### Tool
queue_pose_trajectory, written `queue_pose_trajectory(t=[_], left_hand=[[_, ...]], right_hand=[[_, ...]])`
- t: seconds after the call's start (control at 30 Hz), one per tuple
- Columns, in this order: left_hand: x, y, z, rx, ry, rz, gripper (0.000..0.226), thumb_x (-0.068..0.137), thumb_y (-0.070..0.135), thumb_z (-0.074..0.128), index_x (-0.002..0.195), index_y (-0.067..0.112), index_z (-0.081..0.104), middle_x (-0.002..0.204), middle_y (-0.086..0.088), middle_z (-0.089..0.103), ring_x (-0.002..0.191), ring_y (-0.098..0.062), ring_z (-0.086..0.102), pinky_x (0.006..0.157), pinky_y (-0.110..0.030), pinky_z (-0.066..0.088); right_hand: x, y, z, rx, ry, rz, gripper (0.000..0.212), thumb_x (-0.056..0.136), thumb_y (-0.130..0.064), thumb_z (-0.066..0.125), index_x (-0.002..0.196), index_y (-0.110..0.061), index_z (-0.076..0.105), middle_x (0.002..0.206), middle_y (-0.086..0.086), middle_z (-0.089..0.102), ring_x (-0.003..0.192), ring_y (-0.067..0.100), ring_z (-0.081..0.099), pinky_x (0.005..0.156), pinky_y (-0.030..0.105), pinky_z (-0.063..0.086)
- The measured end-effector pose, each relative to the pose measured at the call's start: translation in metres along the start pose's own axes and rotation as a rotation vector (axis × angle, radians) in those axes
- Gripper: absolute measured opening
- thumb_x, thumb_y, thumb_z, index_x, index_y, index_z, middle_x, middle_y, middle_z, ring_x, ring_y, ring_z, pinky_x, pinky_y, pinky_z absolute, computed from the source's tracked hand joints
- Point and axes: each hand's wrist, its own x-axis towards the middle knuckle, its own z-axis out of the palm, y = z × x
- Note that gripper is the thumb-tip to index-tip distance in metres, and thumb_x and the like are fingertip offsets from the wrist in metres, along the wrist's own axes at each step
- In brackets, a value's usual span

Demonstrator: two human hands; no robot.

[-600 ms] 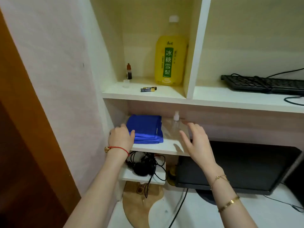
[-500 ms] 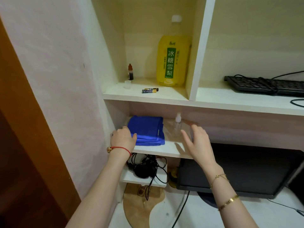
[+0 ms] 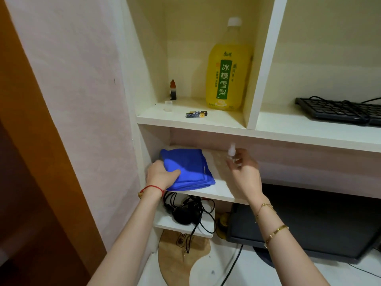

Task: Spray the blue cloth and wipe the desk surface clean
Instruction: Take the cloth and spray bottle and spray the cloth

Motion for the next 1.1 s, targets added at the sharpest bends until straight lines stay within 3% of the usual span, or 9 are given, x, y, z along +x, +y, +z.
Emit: queue_pose_trajectory(t=[0.1,0.23,0.4,0.5,0.6,0.67,0.8,0.9,1.1], left_hand=[[-0.019,-0.002,0.002,-0.184,0.039,0.058,0.021,0.085,0.016,0.066,0.088,0.004,0.050,0.084,-0.009,0.055,0.078,-0.028,0.051,0.062,-0.028,0.039],[-0.049,-0.005,-0.006,-0.814,-0.098,-0.125,0.015,0.085,-0.006,0.052,0.095,0.005,0.055,0.085,-0.011,0.059,0.071,-0.022,0.057,0.057,-0.023,0.046],[-0.101,-0.020,-0.018,-1.112,-0.112,-0.121,0.062,0.056,0.000,0.062,0.118,0.000,0.058,0.106,-0.017,0.069,0.084,-0.029,0.068,0.067,-0.034,0.057],[-0.138,-0.036,-0.021,-1.220,-0.168,-0.111,0.064,0.055,-0.002,0.062,0.118,0.007,0.060,0.105,-0.010,0.074,0.082,-0.025,0.074,0.061,-0.034,0.061],[-0.169,-0.051,-0.018,-1.288,-0.241,-0.173,0.065,0.062,0.003,0.068,0.126,0.007,0.059,0.117,-0.014,0.072,0.102,-0.035,0.070,0.085,-0.050,0.059],[-0.187,-0.058,-0.014,-1.303,-0.277,-0.209,0.062,0.069,0.010,0.072,0.130,0.008,0.059,0.122,-0.014,0.070,0.110,-0.036,0.068,0.091,-0.053,0.055],[-0.218,-0.067,-0.002,-1.280,-0.242,-0.254,0.053,0.077,0.020,0.072,0.128,0.016,0.061,0.119,-0.007,0.072,0.104,-0.026,0.071,0.077,-0.039,0.062],[-0.234,-0.079,0.006,-1.237,-0.216,-0.290,0.043,0.084,0.020,0.066,0.127,0.021,0.061,0.119,-0.005,0.073,0.103,-0.027,0.071,0.076,-0.038,0.062],[-0.259,-0.098,0.015,-1.238,-0.227,-0.316,0.036,0.093,0.012,0.058,0.128,0.024,0.059,0.119,-0.004,0.072,0.098,-0.026,0.073,0.063,-0.036,0.060]], right_hand=[[-0.001,0.000,-0.002,0.020,0.012,-0.004,0.022,0.093,-0.041,0.059,0.098,-0.020,0.058,0.086,0.000,0.066,0.078,0.016,0.064,0.065,0.034,0.055],[-0.020,-0.012,-0.018,0.087,-0.048,0.063,0.016,0.092,-0.027,0.061,0.100,-0.013,0.058,0.087,-0.002,0.068,0.081,0.012,0.066,0.060,0.010,0.045],[-0.074,-0.040,-0.045,0.646,-0.235,0.100,0.016,0.100,-0.020,0.045,0.112,-0.010,0.051,0.088,0.003,0.056,0.066,0.012,0.061,0.062,0.021,0.049],[-0.103,-0.042,-0.053,0.921,-0.351,0.207,0.028,0.089,-0.025,0.042,0.109,-0.008,0.051,0.080,0.009,0.056,0.054,0.021,0.048,0.052,0.030,0.034],[-0.133,-0.048,-0.065,1.125,-0.491,0.314,0.030,0.086,-0.028,0.043,0.102,-0.006,0.056,0.076,0.012,0.053,0.052,0.022,0.043,0.051,0.031,0.027],[-0.151,-0.051,-0.072,1.134,-0.549,0.357,0.035,0.088,-0.034,0.042,0.096,-0.006,0.061,0.072,0.011,0.049,0.052,0.022,0.042,0.053,0.033,0.022],[-0.180,-0.049,-0.078,1.120,-0.607,0.417,0.052,0.092,-0.053,0.034,0.086,-0.008,0.061,0.068,0.011,0.049,0.052,0.021,0.041,0.056,0.037,0.016],[-0.197,-0.047,-0.086,1.094,-0.654,0.466,0.062,0.093,-0.065,0.030,0.080,-0.010,0.055,0.064,0.013,0.049,0.052,0.021,0.041,0.052,0.028,0.030],[-0.226,-0.040,-0.091,0.720,-0.629,0.674,0.081,0.073,-0.087,0.041,0.053,-0.009,0.045,0.054,0.009,0.042,0.050,0.018,0.040,0.052,0.028,0.027]])
